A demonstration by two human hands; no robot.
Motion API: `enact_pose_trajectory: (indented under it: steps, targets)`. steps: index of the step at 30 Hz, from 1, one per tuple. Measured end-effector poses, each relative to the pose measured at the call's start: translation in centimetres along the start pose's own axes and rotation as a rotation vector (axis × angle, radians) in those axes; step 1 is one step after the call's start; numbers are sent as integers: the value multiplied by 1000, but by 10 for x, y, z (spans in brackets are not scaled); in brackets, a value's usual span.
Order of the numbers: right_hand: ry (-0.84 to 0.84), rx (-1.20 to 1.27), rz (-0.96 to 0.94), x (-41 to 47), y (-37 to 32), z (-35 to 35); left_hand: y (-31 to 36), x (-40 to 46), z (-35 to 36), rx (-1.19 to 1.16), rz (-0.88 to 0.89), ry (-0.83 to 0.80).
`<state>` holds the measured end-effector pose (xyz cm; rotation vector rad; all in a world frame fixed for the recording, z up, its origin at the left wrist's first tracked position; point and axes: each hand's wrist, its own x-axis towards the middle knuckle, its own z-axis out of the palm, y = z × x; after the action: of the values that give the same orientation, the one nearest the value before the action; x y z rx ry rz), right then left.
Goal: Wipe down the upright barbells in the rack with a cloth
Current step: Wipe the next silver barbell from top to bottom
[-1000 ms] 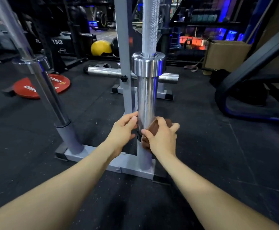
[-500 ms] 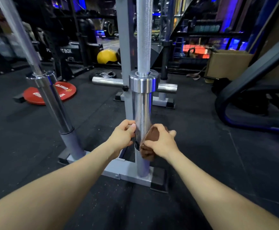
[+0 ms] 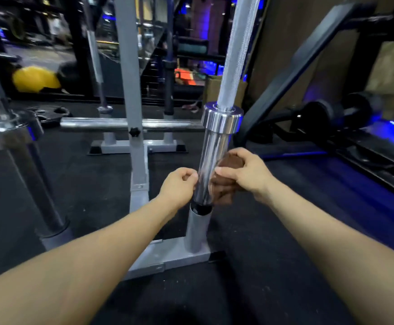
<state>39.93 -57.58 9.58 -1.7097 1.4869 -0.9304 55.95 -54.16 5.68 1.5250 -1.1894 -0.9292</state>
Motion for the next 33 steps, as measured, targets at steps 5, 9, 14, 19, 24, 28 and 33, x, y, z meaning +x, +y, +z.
enact_pose_trajectory:
  steps: [5, 9, 14, 19, 24, 28, 33]
  targets:
    - [216, 50, -3, -18, -51, -7, 6, 3, -17, -38, 123, -126]
    - [332, 57, 84, -28, -70, 4, 15, -1, -38, -6, 161, -247]
    - [365, -113, 57, -32, -77, 13, 1, 7, -35, 27, 154, -316]
    - [239, -311, 71, -31, -10, 46, -25, 13, -12, -22, 234, -334]
    - [125, -299, 168, -35, 26, 69, -31, 9, -13, -10, 257, -278]
    - [267, -272, -6, -29, -12, 35, -28, 12, -12, -61, 225, -255]
    - [384, -254, -146, -27, -44, 20, -41, 20, -15, -74, 207, -262]
